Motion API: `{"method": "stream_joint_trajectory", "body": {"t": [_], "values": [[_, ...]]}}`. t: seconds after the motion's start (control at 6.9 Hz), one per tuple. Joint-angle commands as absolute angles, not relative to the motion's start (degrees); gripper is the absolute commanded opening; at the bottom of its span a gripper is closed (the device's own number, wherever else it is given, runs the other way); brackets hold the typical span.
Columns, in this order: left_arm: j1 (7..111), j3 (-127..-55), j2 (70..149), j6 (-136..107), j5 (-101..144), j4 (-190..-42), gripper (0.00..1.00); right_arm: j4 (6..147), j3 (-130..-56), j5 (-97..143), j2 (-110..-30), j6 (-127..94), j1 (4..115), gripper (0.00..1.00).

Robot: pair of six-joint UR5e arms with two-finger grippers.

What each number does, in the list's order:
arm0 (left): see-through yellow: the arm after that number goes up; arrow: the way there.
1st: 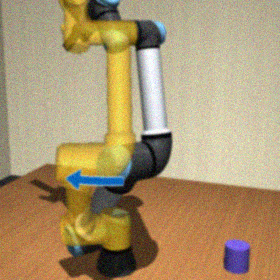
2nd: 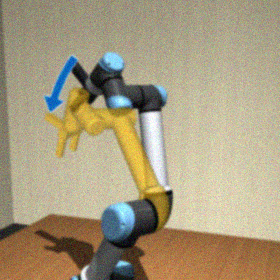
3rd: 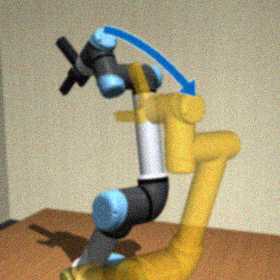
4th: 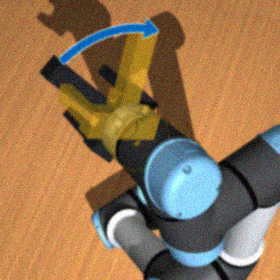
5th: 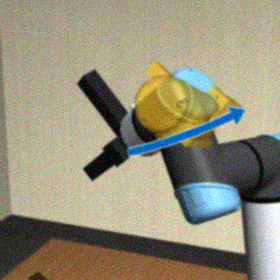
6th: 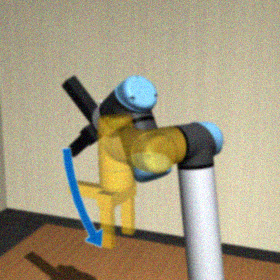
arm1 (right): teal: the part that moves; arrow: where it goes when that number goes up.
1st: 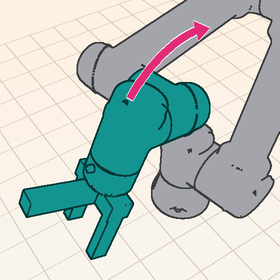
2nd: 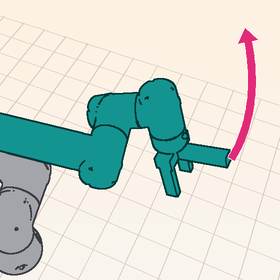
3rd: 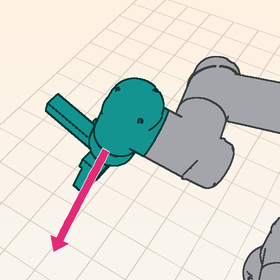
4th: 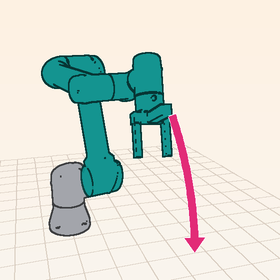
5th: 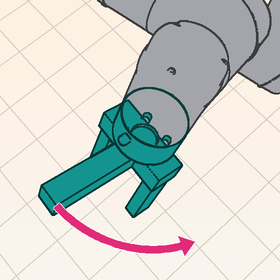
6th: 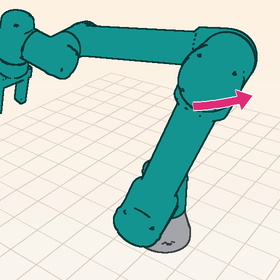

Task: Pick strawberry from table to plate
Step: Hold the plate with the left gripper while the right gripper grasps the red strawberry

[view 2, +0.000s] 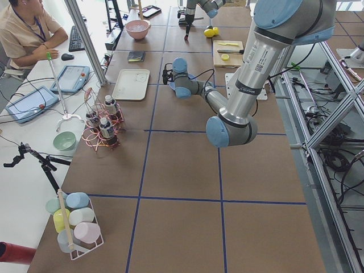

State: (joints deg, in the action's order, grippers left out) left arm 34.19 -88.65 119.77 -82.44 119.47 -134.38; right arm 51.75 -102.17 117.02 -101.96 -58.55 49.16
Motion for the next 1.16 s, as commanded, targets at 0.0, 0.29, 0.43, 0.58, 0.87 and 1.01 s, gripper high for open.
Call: {"method": "stream_joint_trajectory", "body": {"t": [0.0,0.29,0.43,0.58,0.87,1.01], "values": [[34.19,-88.68,119.62,-82.44,119.44,-134.38,0.73,51.59,-101.08,116.28,-101.69,-59.68,47.90,0.91],[34.19,-89.03,119.36,-82.44,119.44,-134.47,0.74,51.68,-99.76,116.19,-100.47,-59.94,47.73,0.85],[34.28,-89.03,119.27,-82.44,119.53,-134.47,0.74,51.68,-98.45,116.10,-99.50,-59.77,47.81,0.83],[34.19,-89.03,119.27,-82.44,119.44,-134.47,0.74,51.68,-97.65,116.02,-98.62,-59.77,47.81,0.82],[34.19,-89.03,119.27,-82.35,119.53,-134.47,0.75,51.68,-96.94,114.61,-98.18,-59.68,47.81,0.76],[34.19,-89.03,119.35,-82.35,119.53,-134.47,0.75,51.68,-96.68,114.61,-98.17,-59.59,47.90,0.66]]}}
